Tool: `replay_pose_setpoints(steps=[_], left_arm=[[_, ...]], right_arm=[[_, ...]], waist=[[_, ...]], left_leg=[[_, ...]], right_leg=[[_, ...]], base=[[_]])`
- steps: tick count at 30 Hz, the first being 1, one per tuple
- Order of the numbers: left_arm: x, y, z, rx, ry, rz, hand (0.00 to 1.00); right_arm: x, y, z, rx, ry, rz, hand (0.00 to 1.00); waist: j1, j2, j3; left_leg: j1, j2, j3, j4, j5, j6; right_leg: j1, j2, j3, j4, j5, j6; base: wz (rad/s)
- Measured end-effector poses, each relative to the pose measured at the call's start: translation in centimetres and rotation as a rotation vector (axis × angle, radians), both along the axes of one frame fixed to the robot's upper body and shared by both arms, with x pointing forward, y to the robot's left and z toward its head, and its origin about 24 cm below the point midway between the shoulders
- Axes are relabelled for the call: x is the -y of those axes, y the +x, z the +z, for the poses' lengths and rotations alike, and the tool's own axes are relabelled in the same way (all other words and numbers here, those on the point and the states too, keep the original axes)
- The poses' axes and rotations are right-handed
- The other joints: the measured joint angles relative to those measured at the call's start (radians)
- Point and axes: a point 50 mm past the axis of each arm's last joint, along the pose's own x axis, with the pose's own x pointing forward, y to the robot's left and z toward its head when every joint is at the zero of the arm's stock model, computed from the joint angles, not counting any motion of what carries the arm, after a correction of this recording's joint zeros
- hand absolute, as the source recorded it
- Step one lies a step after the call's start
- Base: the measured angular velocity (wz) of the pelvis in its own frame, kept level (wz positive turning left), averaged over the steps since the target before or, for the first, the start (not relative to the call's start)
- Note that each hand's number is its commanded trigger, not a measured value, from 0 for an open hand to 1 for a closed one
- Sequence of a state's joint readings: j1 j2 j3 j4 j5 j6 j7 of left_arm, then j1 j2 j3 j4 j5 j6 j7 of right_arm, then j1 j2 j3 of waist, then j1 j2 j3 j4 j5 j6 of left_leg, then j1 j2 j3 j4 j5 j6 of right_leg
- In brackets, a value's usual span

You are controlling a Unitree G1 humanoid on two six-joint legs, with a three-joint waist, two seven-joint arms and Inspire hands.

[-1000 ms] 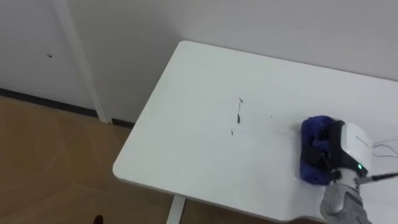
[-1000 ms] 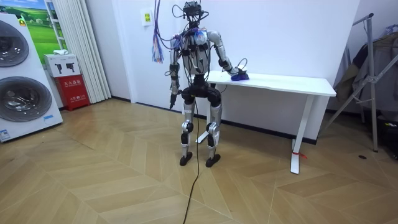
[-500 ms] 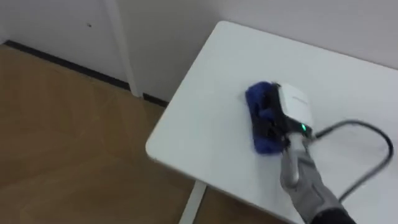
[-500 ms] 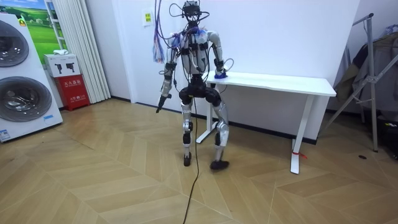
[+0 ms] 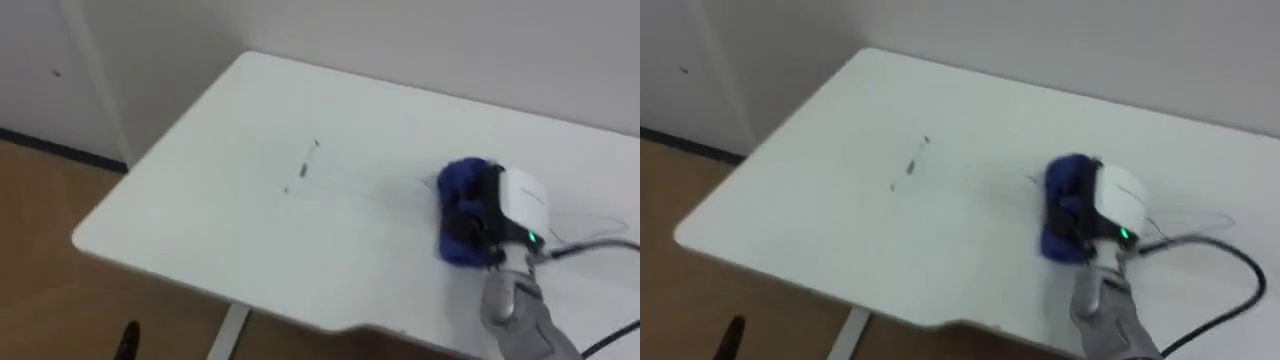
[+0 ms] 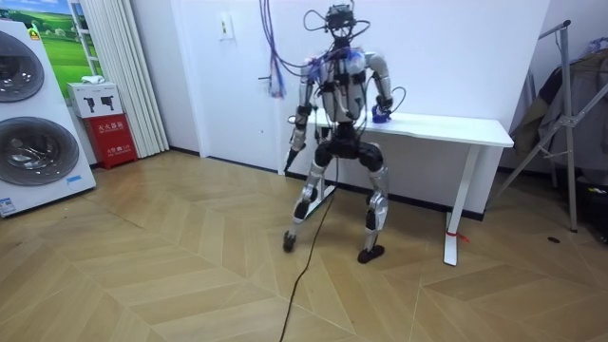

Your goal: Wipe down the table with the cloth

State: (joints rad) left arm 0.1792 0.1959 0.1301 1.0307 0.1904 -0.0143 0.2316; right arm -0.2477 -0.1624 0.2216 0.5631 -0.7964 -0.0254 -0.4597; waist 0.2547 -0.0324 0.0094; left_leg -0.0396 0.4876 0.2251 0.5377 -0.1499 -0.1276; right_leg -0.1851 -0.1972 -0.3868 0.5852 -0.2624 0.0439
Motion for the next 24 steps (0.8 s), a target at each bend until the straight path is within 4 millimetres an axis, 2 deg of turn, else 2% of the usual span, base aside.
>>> replay_pose_setpoints(steps=[1, 2, 3, 4, 5, 6, 7, 8, 9, 10, 11, 12, 14, 16, 17, 18, 19, 20, 21, 22, 23, 24], left_arm=[[0.0, -0.3, 0.0, -0.010, 0.000, -0.002, 0.00], [0.2, -0.9, -0.2, -0.036, -0.005, -0.024, 0.00], [0.4, -1.6, -0.3, -0.059, -0.010, -0.030, 0.00], [0.8, -2.7, -0.6, -0.101, -0.035, -0.036, 0.00], [1.0, -3.6, -0.7, -0.129, -0.050, -0.023, 0.00], [0.9, -4.6, -0.7, -0.142, -0.060, 0.003, 0.00], [0.8, -5.3, -0.6, -0.150, -0.058, 0.023, 0.00], [0.4, -6.1, -0.5, -0.163, -0.052, 0.062, 0.00], [0.3, -7.0, -0.5, -0.172, -0.054, 0.105, 0.00], [0.2, -7.3, -0.4, -0.175, -0.054, 0.126, 0.00], [-0.1, -7.8, -0.3, -0.177, -0.046, 0.152, 0.00], [-0.5, -8.0, -0.2, -0.172, -0.034, 0.174, 0.00], [-1.2, -7.2, 0.3, -0.124, -0.006, 0.195, 0.00], [-1.4, -5.7, 0.3, -0.080, 0.010, 0.186, 0.00], [-1.3, -4.1, 0.4, -0.036, 0.010, 0.166, 0.00], [-1.1, -2.4, 0.5, 0.013, 0.014, 0.138, 0.00], [-0.9, -1.7, 0.6, 0.036, 0.013, 0.124, 0.00], [-0.5, -0.3, 0.6, 0.076, -0.004, 0.110, 0.00], [0.0, 0.6, 0.5, 0.090, -0.016, 0.087, 0.00], [0.2, 0.9, 0.4, 0.090, -0.021, 0.074, 0.00], [0.7, 1.2, 0.3, 0.084, -0.031, 0.054, 0.00], [1.1, 1.6, 0.1, 0.076, -0.041, 0.034, 0.00]], right_arm=[[-0.4, 0.3, 0.5, 0.013, -0.002, 0.016, 1.00], [-0.5, 0.6, 1.0, 0.028, -0.001, 0.025, 1.00], [-0.5, 0.6, 1.1, 0.026, 0.001, 0.023, 1.00], [-0.2, 0.7, 1.0, 0.016, -0.004, 0.012, 1.00], [0.2, 0.7, 0.8, 0.002, -0.016, 0.008, 1.00], [0.6, 0.4, 0.2, -0.026, -0.024, 0.009, 1.00], [0.7, -0.1, -0.6, -0.054, -0.027, 0.015, 1.00], [1.1, -1.3, -1.5, -0.053, 0.004, 0.012, 1.00], [1.4, -2.4, -2.1, -0.028, 0.026, 0.009, 1.00], [1.5, -3.1, -2.4, -0.019, 0.036, 0.006, 1.00], [2.2, -4.5, -3.2, -0.009, 0.053, -0.021, 1.00], [3.1, -6.2, -4.0, -0.007, 0.062, -0.071, 1.00], [5.0, -8.3, -4.8, -0.019, 0.049, -0.160, 1.00], [6.8, -9.3, -4.9, -0.024, 0.015, -0.218, 1.00], [7.4, -9.6, -4.9, -0.031, 0.006, -0.233, 1.00], [7.4, -9.3, -4.9, -0.032, 0.010, -0.245, 1.00], [7.2, -9.0, -4.8, -0.035, 0.007, -0.240, 1.00], [6.7, -8.1, -4.4, -0.044, -0.002, -0.224, 1.00], [5.8, -6.9, -4.1, -0.060, -0.009, -0.206, 1.00], [5.1, -6.0, -3.8, -0.065, -0.017, -0.185, 1.00], [3.2, -3.8, -2.8, -0.065, -0.035, -0.110, 1.00], [1.0, -2.0, -1.7, -0.051, -0.037, -0.034, 1.00]], waist=[[-0.002, -0.004, 0.0072], [0.002, -0.003, 0.0123], [0.007, 0.000, 0.0141], [0.030, 0.006, 0.0161], [0.062, 0.014, 0.0189], [0.085, 0.024, 0.0147], [0.090, 0.024, 0.0106], [0.072, 0.018, 0.0107], [0.042, 0.015, 0.0070], [0.023, 0.016, 0.0066], [-0.019, 0.016, 0.0031], [-0.055, 0.010, -0.0109], [-0.098, -0.005, -0.0233], [-0.119, -0.009, -0.0263], [-0.122, -0.010, -0.0259], [-0.122, -0.012, -0.0256], [-0.121, -0.012, -0.0252], [-0.107, -0.012, -0.0247], [-0.071, -0.012, -0.0238], [-0.053, -0.011, -0.0234], [-0.033, -0.010, -0.0133], [-0.015, -0.011, -0.0084]], left_leg=[[-0.035, -0.025, -0.029, 0.045, -0.019, 0.001], [-0.106, -0.121, -0.086, 0.132, -0.086, 0.023], [-0.125, -0.171, -0.093, 0.159, -0.118, 0.035], [-0.145, -0.282, -0.088, 0.156, -0.162, 0.056], [-0.159, -0.383, -0.090, 0.080, -0.175, 0.075], [-0.160, -0.452, -0.104, -0.009, -0.138, 0.142], [-0.150, -0.460, -0.105, -0.034, -0.124, 0.172], [-0.131, -0.461, -0.080, -0.078, -0.113, 0.184], [-0.104, -0.468, -0.071, -0.112, -0.102, 0.196], [-0.086, -0.471, -0.070, -0.130, -0.100, 0.199], [-0.052, -0.480, -0.074, -0.166, -0.097, 0.202], [-0.020, -0.487, -0.076, -0.201, -0.094, 0.202], [0.020, -0.496, -0.085, -0.240, -0.094, 0.202], [0.054, -0.501, -0.089, -0.269, -0.094, 0.202], [0.071, -0.501, -0.087, -0.277, -0.094, 0.202], [0.082, -0.501, -0.084, -0.287, -0.094, 0.202], [0.084, -0.501, -0.083, -0.289, -0.094, 0.202], [0.090, -0.501, -0.078, -0.292, -0.094, 0.202], [0.104, -0.502, -0.074, -0.304, -0.093, 0.201], [0.105, -0.501, -0.077, -0.305, -0.093, 0.200], [0.102, -0.499, -0.109, -0.306, -0.091, 0.197], [0.090, -0.498, -0.138, -0.306, -0.090, 0.193]], right_leg=[[0.000, 0.013, 0.025, -0.007, -0.007, -0.010], [0.009, 0.053, 0.088, -0.034, -0.011, -0.023], [0.016, 0.060, 0.110, -0.046, -0.010, -0.027], [0.033, 0.064, 0.139, -0.069, 0.001, -0.038], [0.039, 0.080, 0.178, -0.098, 0.008, -0.033], [0.040, 0.095, 0.214, -0.128, 0.014, -0.017], [0.038, 0.098, 0.220, -0.140, 0.018, -0.013], [0.053, 0.095, 0.207, -0.175, 0.032, -0.004], [0.079, 0.092, 0.189, -0.207, 0.055, -0.004], [0.098, 0.093, 0.185, -0.225, 0.061, -0.001], [0.138, 0.091, 0.165, -0.265, 0.067, 0.006], [0.174, 0.091, 0.149, -0.299, 0.076, 0.011], [0.227, 0.092, 0.123, -0.347, 0.081, 0.017], [0.264, 0.092, 0.115, -0.361, 0.084, 0.020], [0.276, 0.092, 0.104, -0.370, 0.089, 0.022], [0.280, 0.093, 0.090, -0.373, 0.091, 0.023], [0.283, 0.093, 0.084, -0.378, 0.093, 0.023], [0.282, 0.093, 0.087, -0.380, 0.093, 0.023], [0.276, 0.095, 0.089, -0.381, 0.093, 0.023], [0.268, 0.096, 0.088, -0.380, 0.095, 0.019], [0.261, 0.100, 0.082, -0.380, 0.104, 0.010], [0.248, 0.104, 0.071, -0.381, 0.111, 0.004]], base=[[0.25], [0.34], [0.20], [-0.15], [-0.41], [-0.52], [-0.38], [-0.19], [0.00], [0.04], [0.11], [0.11], [0.08], [-0.01], [-0.16], [-0.19], [-0.28], [-0.53], [-0.74], [-0.91], [-0.68], [-0.41]])
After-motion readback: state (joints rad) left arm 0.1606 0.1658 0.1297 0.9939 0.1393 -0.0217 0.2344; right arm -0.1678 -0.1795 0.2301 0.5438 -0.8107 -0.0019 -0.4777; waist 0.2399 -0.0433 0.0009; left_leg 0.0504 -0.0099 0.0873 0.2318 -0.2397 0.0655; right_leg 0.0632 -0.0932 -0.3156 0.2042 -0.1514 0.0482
